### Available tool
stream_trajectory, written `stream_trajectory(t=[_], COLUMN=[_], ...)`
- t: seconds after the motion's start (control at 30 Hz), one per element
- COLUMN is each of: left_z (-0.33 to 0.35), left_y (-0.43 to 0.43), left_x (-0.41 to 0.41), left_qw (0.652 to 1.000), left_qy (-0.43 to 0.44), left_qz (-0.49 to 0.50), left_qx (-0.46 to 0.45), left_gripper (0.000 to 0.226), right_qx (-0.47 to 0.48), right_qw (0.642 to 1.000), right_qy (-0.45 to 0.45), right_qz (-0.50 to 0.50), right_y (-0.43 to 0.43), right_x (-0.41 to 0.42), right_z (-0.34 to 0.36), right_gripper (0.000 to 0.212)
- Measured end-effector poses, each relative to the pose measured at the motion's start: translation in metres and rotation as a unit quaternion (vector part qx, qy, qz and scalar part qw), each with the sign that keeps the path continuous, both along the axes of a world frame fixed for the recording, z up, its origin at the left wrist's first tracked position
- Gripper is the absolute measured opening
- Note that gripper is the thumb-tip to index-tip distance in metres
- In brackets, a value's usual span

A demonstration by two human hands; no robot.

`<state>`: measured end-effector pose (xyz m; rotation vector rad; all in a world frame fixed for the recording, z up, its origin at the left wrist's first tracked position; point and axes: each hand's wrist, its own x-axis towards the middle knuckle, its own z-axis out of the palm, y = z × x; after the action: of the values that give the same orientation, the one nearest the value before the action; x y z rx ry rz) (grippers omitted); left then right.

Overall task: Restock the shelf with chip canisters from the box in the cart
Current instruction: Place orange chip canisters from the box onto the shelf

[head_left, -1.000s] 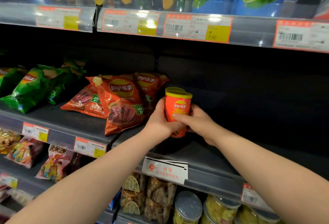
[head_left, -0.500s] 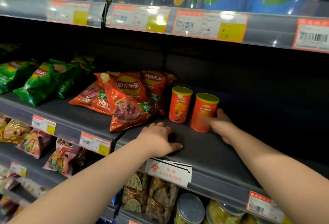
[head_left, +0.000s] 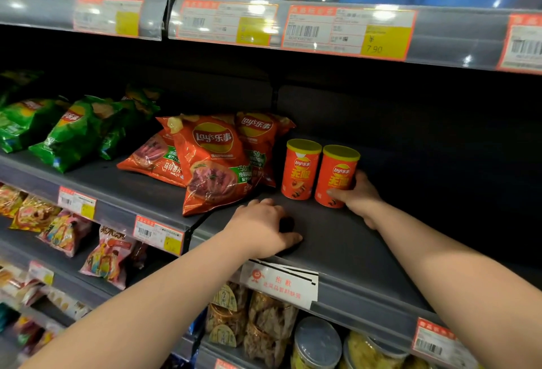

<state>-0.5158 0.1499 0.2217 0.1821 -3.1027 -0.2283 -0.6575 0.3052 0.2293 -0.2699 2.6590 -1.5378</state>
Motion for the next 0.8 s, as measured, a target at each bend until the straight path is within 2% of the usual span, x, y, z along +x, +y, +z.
stream_trajectory(t=[0.53,0.67,0.8], left_z=[-0.003,-0.001,-0.001], left_y=[-0.001,0.002,0.008], left_x=[0.003,0.010,0.022], left_qw=[0.999,0.997,0.990], left_qy=[0.022,0.055,0.123], left_qz=[0.021,0.046,0.061], left_qx=[0.033,0.029,-0.011], left_gripper=[0.055,0.048,0.041], right_qx=[0.039,0.137,0.253], right_qw=[0.999,0.990,0.954], right_qy=[-0.017,0.017,0.092], right_qz=[-0.004,0.041,0.131], right_y=[0.012,0.015,0.014], right_x=[0.025,0.044,0.070], right_z=[0.001,0.003,0.004], right_gripper=[0.073,0.066,0.057])
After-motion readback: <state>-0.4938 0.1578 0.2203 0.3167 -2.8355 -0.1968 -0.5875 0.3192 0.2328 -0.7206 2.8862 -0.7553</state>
